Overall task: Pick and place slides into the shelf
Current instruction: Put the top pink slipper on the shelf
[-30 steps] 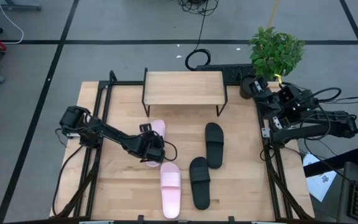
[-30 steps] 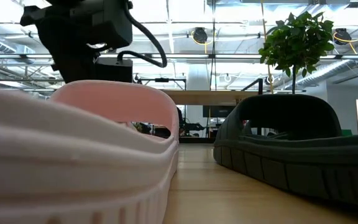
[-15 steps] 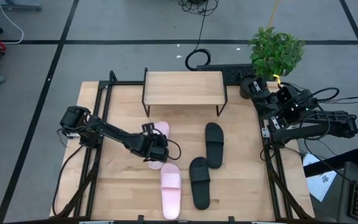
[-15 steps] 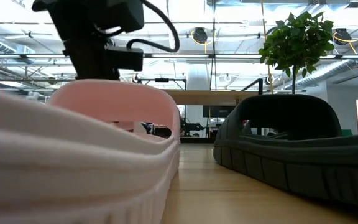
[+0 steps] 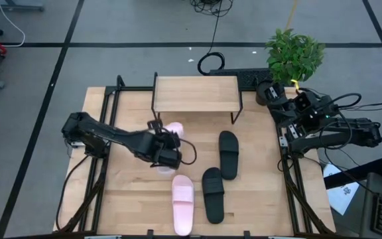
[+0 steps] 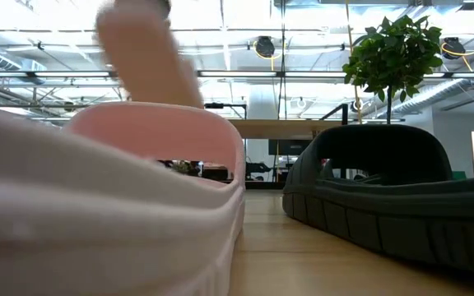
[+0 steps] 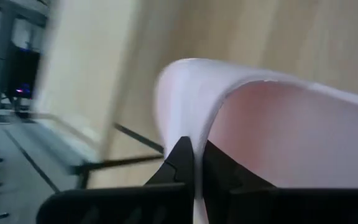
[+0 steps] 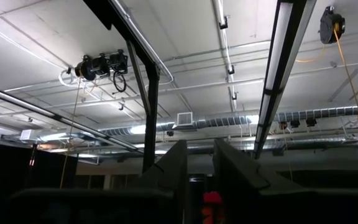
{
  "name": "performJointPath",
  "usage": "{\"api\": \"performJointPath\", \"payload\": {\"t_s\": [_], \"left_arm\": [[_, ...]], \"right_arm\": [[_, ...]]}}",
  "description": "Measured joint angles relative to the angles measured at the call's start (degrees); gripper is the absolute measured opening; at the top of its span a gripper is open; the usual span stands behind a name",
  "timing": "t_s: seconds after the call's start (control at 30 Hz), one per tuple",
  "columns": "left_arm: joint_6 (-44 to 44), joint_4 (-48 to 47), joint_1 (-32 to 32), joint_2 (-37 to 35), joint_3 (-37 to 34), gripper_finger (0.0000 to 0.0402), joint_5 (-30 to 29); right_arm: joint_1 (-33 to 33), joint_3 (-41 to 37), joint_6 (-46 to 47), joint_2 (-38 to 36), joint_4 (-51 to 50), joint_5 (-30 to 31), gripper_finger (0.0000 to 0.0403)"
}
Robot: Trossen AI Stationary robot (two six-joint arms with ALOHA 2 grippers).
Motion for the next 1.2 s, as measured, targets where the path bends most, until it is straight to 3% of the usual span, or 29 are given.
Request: {"api": "performJointPath", "payload": {"t_s": [0.1, 0.2, 0.37, 0.53, 0.7, 1.2], "left_arm": [[2.3, -1.6, 0.6, -0.5, 9.4, 0.0001, -6.1], [10.3, -1.1, 3.0, -0.4, 16.3, 0.0, -13.0], [25.4, 6.5, 12.9, -0.3, 18.9, 0.0, -16.6], [38.9, 14.1, 23.7, 0.3, 16.7, 0.0, -13.2], [45.1, 20.0, 30.4, 0.6, 11.0, 0.0, -7.0], [55.1, 27.3, 34.5, 0.6, -1.1, 0.0, -4.7]], "right_arm": [[0.0, 0.0, 0.0, 0.0, -0.4, 0.0, 0.007], [0.0, 0.0, 0.0, 0.0, -0.4, 0.0, 0.007], [0.0, 0.0, 0.0, 0.0, -0.4, 0.0, 0.007], [0.0, 0.0, 0.0, 0.1, -0.4, 0.2, 0.007], [0.0, 0.0, 0.0, 0.1, -0.4, 0.4, 0.007], [0.0, 0.0, -2.2, 0.1, -1.3, 3.4, 0.007]]}}
